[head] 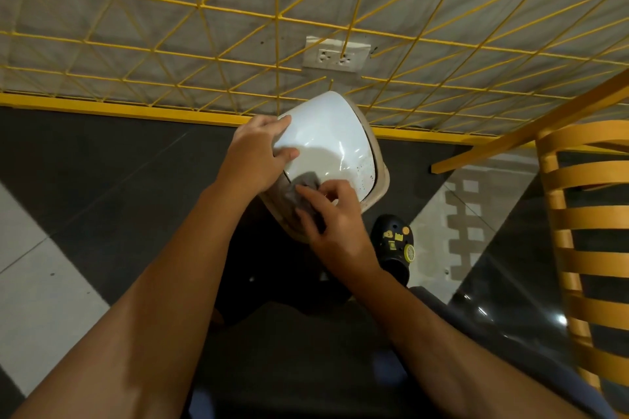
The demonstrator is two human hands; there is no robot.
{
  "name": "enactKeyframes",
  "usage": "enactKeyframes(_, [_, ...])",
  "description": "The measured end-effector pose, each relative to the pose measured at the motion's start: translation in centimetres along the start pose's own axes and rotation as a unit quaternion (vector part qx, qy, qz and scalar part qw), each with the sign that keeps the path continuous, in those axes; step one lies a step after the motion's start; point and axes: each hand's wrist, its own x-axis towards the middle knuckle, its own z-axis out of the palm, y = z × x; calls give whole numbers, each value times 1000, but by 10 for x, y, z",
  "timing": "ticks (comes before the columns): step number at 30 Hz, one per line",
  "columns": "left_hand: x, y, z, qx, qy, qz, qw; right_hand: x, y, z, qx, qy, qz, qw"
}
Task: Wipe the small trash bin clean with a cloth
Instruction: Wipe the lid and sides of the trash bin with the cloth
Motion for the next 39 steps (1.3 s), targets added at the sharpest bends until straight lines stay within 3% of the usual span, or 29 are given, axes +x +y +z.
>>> enactKeyframes(5, [0,0,0,-3,0,-2,1000,17,8,-6,-10,69,33,997])
enactKeyframes(11, [1,0,-1,-6,2,-3,1000,-3,-1,6,-22,-3,-26,999])
enactKeyframes(18, [1,1,2,-9,4,-7,1000,8,-5,2,-26,-1,-14,1000])
enactKeyframes(27, [0,1,1,-23,5,-8,1000,-21,-1,3,-89,-75,-67,991])
enactKeyframes(35, [1,1,0,-23,4,-5,1000,3,-10,2,-59,-68,-51,995])
enactKeyframes(39, [1,1,0,-24,2,-4,1000,-13,-2,3,-98,-61,-79,990])
